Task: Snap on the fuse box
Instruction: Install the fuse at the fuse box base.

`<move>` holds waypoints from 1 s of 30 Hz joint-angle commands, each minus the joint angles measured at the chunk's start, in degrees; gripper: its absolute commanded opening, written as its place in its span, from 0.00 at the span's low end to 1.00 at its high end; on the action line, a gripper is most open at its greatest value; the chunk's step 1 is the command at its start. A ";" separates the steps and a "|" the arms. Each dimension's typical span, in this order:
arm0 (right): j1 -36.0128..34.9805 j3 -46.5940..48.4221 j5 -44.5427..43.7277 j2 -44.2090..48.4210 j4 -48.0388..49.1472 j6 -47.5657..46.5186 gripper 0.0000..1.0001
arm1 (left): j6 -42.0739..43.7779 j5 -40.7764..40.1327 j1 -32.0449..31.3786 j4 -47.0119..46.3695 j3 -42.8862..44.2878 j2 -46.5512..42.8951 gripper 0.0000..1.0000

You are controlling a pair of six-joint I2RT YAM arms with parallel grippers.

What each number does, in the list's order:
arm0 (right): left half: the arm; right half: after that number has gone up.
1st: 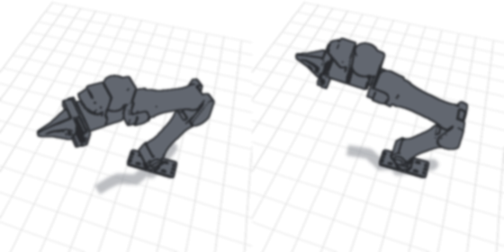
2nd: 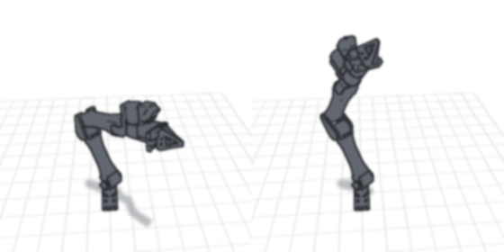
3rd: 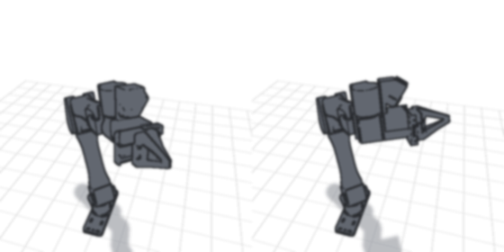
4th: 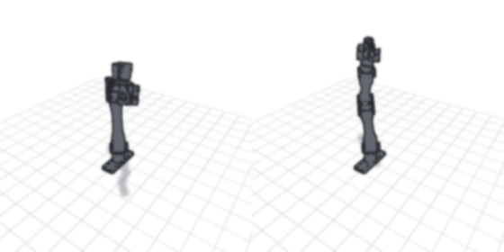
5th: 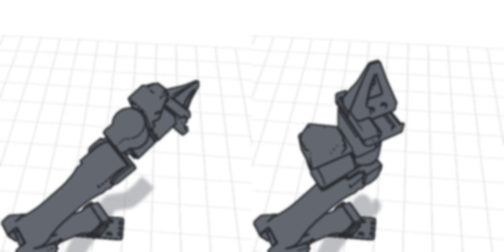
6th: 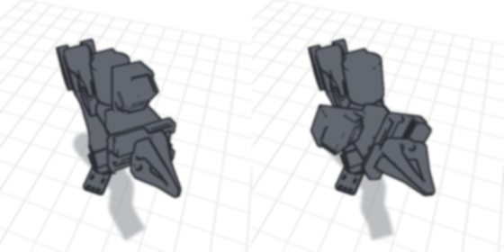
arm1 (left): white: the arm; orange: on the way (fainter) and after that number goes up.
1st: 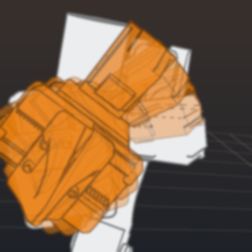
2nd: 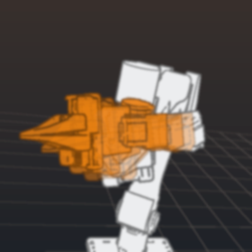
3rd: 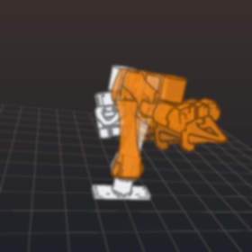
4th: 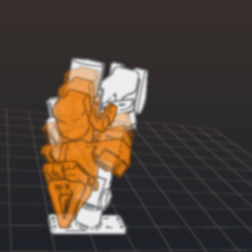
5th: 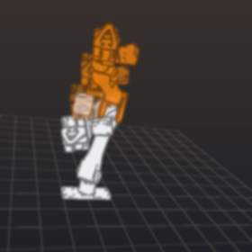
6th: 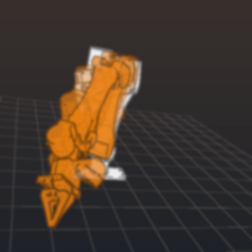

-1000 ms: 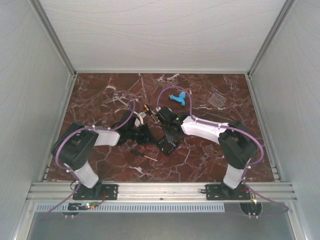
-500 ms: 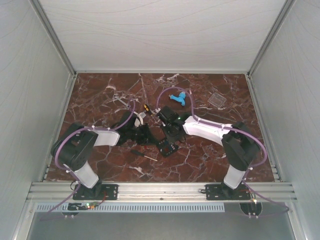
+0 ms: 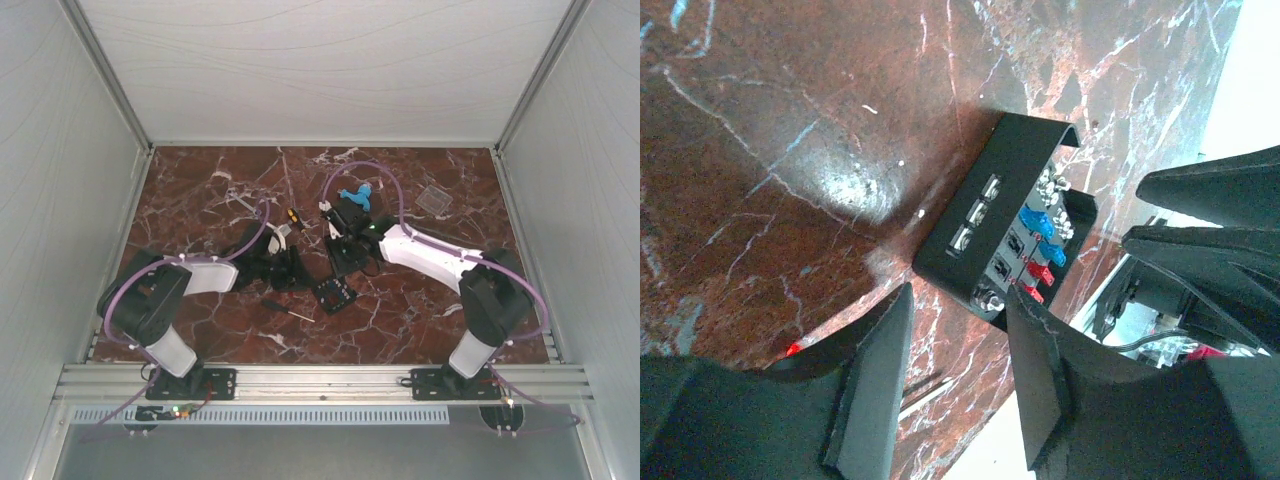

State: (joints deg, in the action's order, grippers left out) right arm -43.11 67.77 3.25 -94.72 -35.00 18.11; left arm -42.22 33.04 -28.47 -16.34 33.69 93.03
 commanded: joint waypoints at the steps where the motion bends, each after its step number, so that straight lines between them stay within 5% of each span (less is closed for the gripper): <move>1: -1.75 4.14 -2.70 -3.18 -3.84 1.18 0.26 | 1.52 -1.44 -0.33 0.69 1.60 -1.61 0.44; 21: -4.43 11.97 -4.22 -13.18 -9.97 5.05 0.16 | 3.27 1.29 -0.53 0.79 2.92 0.71 0.36; 30: -4.61 12.26 -5.66 -14.36 -12.86 5.75 0.00 | 3.46 1.76 -0.97 0.60 3.13 2.02 0.33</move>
State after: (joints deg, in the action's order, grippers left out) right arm -47.24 78.83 -0.80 -107.57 -44.58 22.98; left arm -39.68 33.56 -29.04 -14.50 34.52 94.04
